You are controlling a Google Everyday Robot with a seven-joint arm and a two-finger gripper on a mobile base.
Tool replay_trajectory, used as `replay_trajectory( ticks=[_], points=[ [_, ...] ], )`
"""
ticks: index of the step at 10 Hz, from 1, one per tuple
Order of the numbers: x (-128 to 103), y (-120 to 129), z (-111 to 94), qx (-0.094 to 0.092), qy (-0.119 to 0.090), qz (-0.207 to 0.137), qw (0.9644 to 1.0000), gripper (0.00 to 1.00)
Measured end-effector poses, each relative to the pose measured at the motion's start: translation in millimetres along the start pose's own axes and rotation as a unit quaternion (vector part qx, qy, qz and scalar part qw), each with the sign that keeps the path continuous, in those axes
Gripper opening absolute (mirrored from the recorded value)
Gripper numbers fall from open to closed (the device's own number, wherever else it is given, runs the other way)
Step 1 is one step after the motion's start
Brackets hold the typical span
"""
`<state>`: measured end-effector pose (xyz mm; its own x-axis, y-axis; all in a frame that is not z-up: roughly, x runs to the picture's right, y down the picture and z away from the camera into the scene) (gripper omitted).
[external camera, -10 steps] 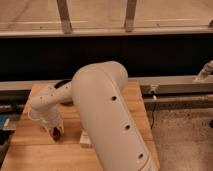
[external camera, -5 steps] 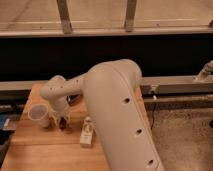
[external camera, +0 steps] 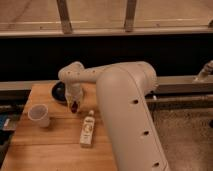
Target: Drag the pepper across the table
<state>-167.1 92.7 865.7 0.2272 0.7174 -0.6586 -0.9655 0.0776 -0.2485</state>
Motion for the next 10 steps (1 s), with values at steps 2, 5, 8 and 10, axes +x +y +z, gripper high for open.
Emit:
replay_trajectory(
  ticks=[2, 5, 8, 10],
  points=[
    [-15.2, -37.2, -11.6, -0.012, -0.012, 0.036, 0.9992, 0.00],
    [-17.2, -104.4, -25.3, -0.031, -0.027, 0.099, 0.9942, 0.00],
    [-0.5, -160.3, -31.6, -0.043, -0.038, 0.154, 0.9864, 0.00],
    [23.6, -205.9, -34.3, -0.058, -0.051, 0.192, 0.9783, 0.00]
  ],
)
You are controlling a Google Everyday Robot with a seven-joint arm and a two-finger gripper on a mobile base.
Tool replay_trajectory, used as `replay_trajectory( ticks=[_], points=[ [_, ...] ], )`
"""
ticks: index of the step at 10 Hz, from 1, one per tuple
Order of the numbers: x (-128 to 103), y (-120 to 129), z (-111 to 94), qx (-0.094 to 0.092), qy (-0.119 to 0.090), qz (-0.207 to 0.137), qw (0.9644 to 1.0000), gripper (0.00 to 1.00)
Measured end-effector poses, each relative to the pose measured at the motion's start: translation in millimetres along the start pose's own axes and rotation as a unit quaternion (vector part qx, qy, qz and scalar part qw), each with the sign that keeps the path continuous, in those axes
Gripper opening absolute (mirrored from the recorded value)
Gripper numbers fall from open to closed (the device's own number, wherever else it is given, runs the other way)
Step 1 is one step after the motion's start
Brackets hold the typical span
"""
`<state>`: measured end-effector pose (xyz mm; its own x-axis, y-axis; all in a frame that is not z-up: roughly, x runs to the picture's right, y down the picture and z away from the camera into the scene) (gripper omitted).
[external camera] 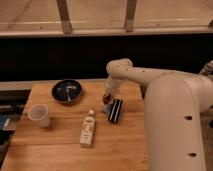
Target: Drag the pepper across the table
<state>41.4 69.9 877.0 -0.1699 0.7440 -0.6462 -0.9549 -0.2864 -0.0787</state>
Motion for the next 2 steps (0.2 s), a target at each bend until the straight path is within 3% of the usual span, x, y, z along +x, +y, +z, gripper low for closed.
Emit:
replay_trajectory(
  ticks=[2],
  points=[
    [3.2, -21.3, -4.3, -0.007, -0.007, 0.016, 0.9998, 0.03]
  ],
)
